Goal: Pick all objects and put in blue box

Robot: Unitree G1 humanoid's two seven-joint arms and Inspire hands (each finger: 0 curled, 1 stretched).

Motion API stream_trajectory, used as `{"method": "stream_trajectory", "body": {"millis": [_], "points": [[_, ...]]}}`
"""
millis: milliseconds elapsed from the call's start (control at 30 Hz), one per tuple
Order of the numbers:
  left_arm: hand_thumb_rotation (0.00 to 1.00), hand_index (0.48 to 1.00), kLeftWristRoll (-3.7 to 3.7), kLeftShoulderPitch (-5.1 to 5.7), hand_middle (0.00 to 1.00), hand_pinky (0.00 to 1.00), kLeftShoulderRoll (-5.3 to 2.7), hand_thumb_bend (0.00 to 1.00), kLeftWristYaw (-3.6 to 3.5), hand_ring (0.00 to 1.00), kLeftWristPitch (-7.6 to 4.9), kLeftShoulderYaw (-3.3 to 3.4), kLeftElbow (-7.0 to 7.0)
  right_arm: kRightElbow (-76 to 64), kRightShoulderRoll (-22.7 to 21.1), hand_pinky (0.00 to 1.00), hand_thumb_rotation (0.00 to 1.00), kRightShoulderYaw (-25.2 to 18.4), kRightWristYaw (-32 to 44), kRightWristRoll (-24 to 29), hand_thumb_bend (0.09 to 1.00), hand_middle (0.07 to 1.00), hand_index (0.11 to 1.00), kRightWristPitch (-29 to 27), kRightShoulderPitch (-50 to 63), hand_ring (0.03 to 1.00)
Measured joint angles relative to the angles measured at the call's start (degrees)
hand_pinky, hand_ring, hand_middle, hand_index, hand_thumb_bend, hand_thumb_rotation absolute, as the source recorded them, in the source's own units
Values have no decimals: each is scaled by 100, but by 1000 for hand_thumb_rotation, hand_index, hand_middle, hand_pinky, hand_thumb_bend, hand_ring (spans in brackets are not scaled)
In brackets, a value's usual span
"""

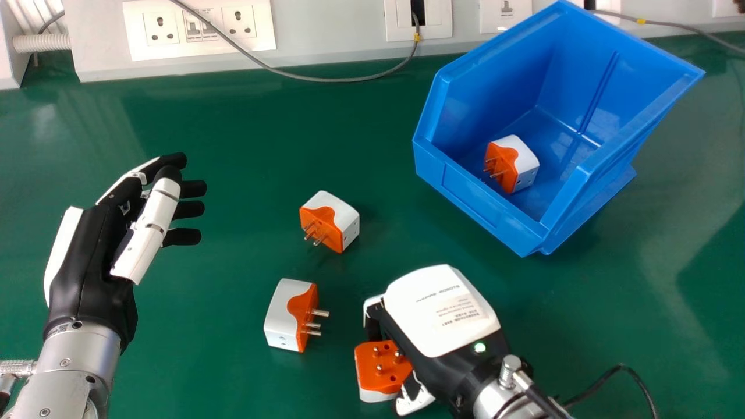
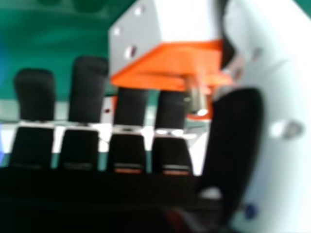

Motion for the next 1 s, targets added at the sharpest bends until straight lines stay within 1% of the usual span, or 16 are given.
{"method": "stream_trajectory", "body": {"millis": [33,67,133,167,233,267,300,333,367,467,500,600,867,1000], "points": [[699,801,-1,0,729,628,0,271,0,721,19,0,-3,5,0,233,3,4,22,0,510,496,520,1,-21,340],[699,802,-1,0,729,628,0,271,0,721,39,0,-9,6,0,197,2,6,32,0,513,490,511,3,-31,293],[699,802,-1,0,729,628,0,271,0,721,64,0,-18,-1,-5,197,2,7,62,-2,513,490,511,8,-45,293],[699,802,-1,0,729,628,0,271,0,721,69,0,-25,-9,-12,165,2,10,68,-2,516,486,503,8,-52,252],[699,802,-1,0,729,628,0,271,0,721,72,0,-37,-28,-17,165,2,8,84,2,516,486,503,7,-56,252],[699,802,-1,0,729,629,0,271,0,722,74,0,-38,-33,-18,134,26,3,114,16,515,416,497,6,-62,213],[699,802,-1,0,729,629,0,271,0,722,76,-1,-39,-35,-17,134,26,-9,149,49,515,416,497,5,-74,213],[699,802,-2,0,730,629,0,271,-1,722,78,0,-40,-35,-17,110,45,-21,179,86,514,359,491,4,-86,184],[699,802,-2,0,730,629,0,271,-2,722,80,0,-42,-36,-17,110,45,-35,201,129,514,359,491,4,-92,184],[699,801,-5,0,731,632,0,271,-6,724,88,-1,-64,-33,-5,68,80,-86,237,236,509,247,480,29,-107,129],[699,801,-4,0,731,632,0,271,-6,724,88,0,-72,-32,0,68,80,-110,239,269,509,247,480,43,-110,129],[699,801,-4,0,732,634,0,271,-4,726,95,3,-74,-51,12,40,100,-147,247,421,503,167,472,37,-84,90],[699,802,-6,-1,731,632,0,270,-14,725,95,1,-76,-17,124,35,108,-211,263,608,501,149,469,106,-69,80],[699,802,-6,2,730,630,0,270,-14,724,96,18,-76,-30,154,36,110,-260,353,697,501,148,469,181,-71,79]]}}
